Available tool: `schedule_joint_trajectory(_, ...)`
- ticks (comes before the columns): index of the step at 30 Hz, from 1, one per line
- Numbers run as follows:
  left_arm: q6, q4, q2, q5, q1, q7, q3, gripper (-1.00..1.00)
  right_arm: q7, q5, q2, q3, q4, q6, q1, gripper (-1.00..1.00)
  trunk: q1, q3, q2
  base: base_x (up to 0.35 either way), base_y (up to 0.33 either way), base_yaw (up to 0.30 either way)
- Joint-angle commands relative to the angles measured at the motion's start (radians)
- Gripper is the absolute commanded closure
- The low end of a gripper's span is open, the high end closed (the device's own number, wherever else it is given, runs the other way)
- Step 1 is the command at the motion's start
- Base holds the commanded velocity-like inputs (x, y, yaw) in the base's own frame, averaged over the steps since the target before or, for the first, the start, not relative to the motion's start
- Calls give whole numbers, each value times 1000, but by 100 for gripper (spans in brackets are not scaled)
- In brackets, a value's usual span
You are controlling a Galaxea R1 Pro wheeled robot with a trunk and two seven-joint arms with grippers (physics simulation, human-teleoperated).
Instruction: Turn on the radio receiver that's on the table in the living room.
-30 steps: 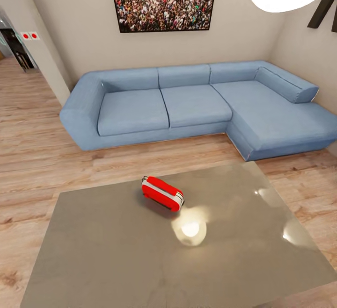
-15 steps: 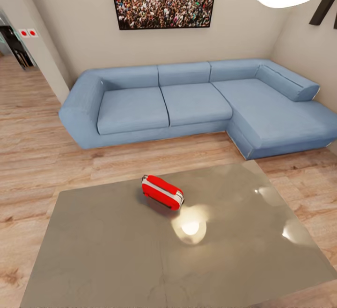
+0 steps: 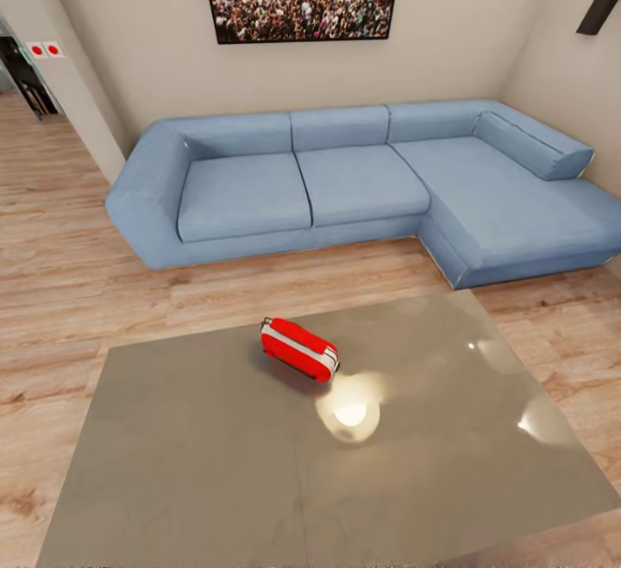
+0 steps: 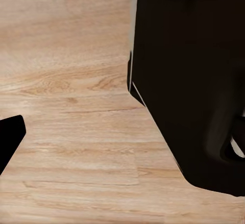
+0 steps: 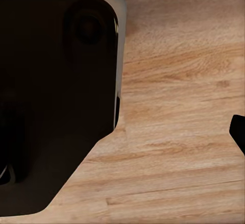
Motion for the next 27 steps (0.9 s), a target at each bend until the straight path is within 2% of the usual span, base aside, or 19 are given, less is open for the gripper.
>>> schedule_joint_trajectory(1, 0, -6, 0, 0, 0, 2, 0, -100, 1, 0, 0, 0, 0, 0, 0, -100, 0, -2, 0, 0, 0, 0)
schedule_joint_trajectory(23, -2, -5, 6, 2, 0, -4, 0, -100, 15, 3, 0, 0, 0, -2, 0, -100, 0, -38, 0, 0, 0, 0)
schedule_joint_trajectory(27, -3, -7, 6, 3, 0, -8, 0, -100, 14, 3, 0, 10, -1, -2, 0, -100, 0, -44, 0, 0, 0, 0)
